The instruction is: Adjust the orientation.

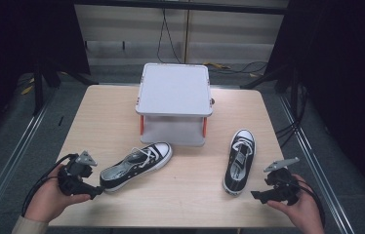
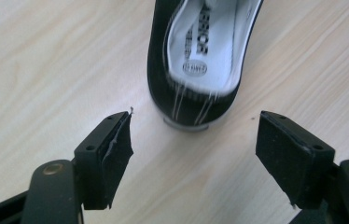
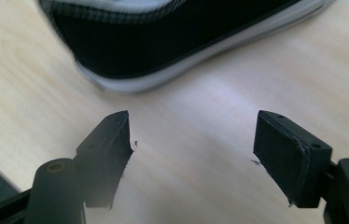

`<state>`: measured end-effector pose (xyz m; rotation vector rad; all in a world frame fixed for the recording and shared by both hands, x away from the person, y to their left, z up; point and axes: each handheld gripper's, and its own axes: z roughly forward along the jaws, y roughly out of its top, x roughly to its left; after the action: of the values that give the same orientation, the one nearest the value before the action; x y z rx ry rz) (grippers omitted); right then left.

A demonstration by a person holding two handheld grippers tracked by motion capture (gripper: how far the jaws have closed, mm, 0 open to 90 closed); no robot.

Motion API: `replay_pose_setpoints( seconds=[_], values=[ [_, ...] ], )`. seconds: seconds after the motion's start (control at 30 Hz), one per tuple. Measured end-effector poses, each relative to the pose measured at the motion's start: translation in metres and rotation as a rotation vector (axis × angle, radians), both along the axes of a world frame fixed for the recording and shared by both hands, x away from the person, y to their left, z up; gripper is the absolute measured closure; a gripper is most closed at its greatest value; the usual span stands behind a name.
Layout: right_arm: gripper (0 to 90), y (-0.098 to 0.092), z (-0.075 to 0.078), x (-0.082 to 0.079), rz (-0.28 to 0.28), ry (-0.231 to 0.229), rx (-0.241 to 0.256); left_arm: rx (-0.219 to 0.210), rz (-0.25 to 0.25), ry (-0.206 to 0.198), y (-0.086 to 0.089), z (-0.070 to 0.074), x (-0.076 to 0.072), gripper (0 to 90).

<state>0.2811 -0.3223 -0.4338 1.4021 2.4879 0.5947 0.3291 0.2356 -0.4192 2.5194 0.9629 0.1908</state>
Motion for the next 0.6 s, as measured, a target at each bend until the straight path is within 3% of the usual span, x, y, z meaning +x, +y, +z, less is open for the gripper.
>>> replay_pose_setpoints(
  seconds=[0.07,0.17,0.23,0.4,0.47,0.57,0.6],
  values=[
    [28.6,0.001,0.000,0.005,-0.020,-0.031,0.034,0.019,-0.028,-0.001,-0.006,0.004,0.003,27.3],
    [29.5,0.005,-0.005,0.004,0.010,-0.017,0.026,0.016,-0.047,0.008,-0.011,0.005,0.005,29.3],
    [29.8,0.004,-0.007,0.001,0.012,-0.017,0.034,0.049,-0.071,0.010,-0.016,0.003,0.010,30.3],
    [29.9,0.004,-0.007,-0.002,0.013,-0.011,0.033,0.034,-0.073,0.012,-0.019,0.002,0.015,34.0],
    [29.9,0.007,-0.006,-0.002,0.029,-0.020,0.040,0.014,-0.082,0.012,-0.018,0.006,0.019,40.7],
    [30.1,0.010,-0.006,-0.003,0.037,-0.020,0.042,0.030,-0.092,0.007,-0.018,0.007,0.023,43.9],
    [30.3,0.012,-0.006,-0.002,0.047,-0.021,0.035,0.012,-0.066,0.023,-0.017,0.008,0.026,44.1]
  ],
)
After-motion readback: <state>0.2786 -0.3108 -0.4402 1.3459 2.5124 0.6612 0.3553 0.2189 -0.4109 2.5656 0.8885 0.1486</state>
